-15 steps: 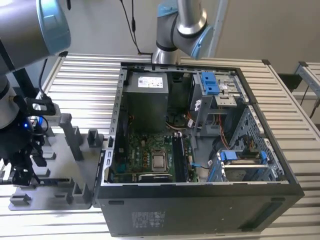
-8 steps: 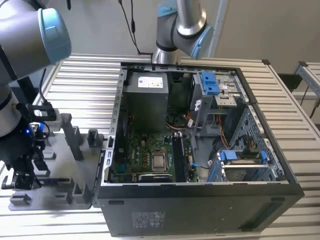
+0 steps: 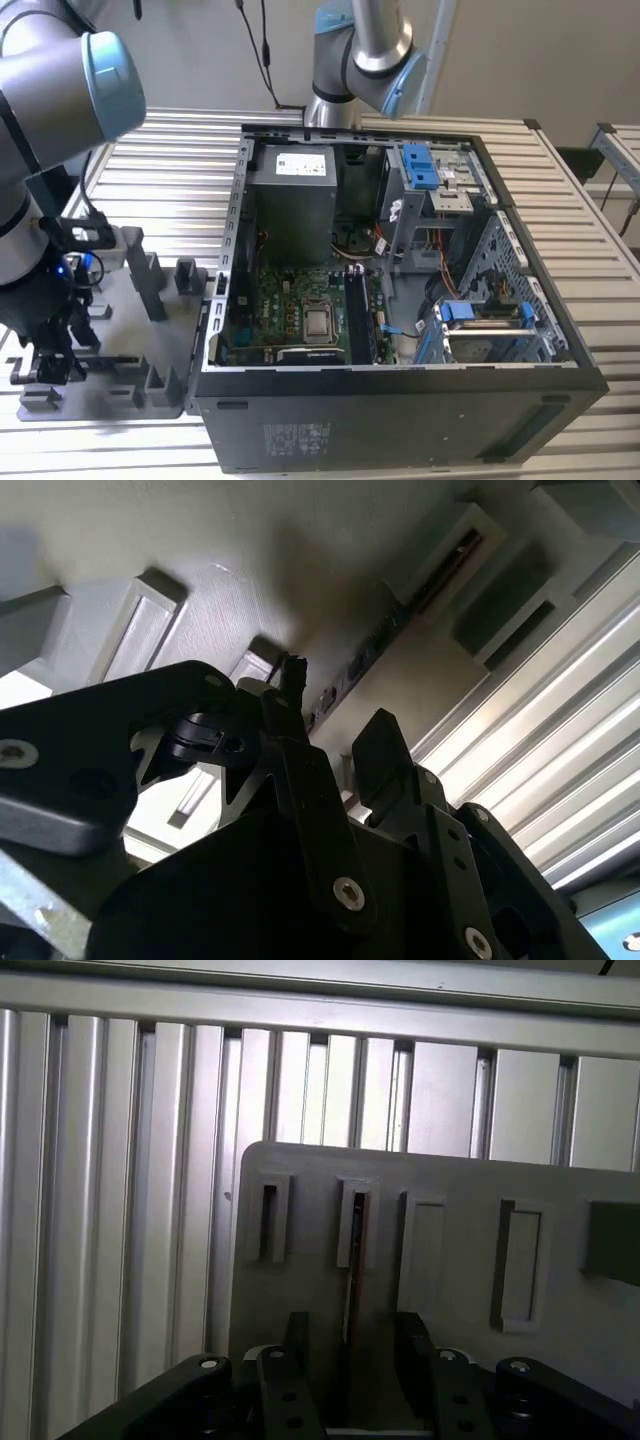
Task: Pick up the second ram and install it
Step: 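Pick up the second ram and move it above second insertion slot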
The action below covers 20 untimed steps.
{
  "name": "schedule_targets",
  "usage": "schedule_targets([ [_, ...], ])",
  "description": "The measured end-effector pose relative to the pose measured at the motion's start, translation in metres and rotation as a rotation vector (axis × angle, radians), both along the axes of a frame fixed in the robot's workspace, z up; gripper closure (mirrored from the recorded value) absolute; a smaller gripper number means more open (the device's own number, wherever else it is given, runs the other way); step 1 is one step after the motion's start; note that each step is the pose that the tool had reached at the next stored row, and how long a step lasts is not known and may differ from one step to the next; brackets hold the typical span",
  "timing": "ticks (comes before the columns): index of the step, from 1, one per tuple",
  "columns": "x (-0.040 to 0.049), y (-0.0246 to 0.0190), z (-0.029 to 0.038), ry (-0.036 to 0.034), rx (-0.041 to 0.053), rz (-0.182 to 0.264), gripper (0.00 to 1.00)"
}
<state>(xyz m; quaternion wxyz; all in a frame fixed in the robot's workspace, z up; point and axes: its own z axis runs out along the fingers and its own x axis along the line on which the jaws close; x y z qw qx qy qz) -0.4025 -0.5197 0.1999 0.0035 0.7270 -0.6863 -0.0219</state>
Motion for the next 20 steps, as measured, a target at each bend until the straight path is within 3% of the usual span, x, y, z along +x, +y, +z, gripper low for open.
schedule_targets([
  [6,-0.0019,0.0003,-0.0014,-0.002,0.0,0.004,0.52],
  [11,-0.0037,0.0003,-0.0024,-0.0234,-0.0001,0.009,0.52],
  [20,-0.0038,0.0003,-0.0026,-0.0237,0.0001,0.025,0.52],
])
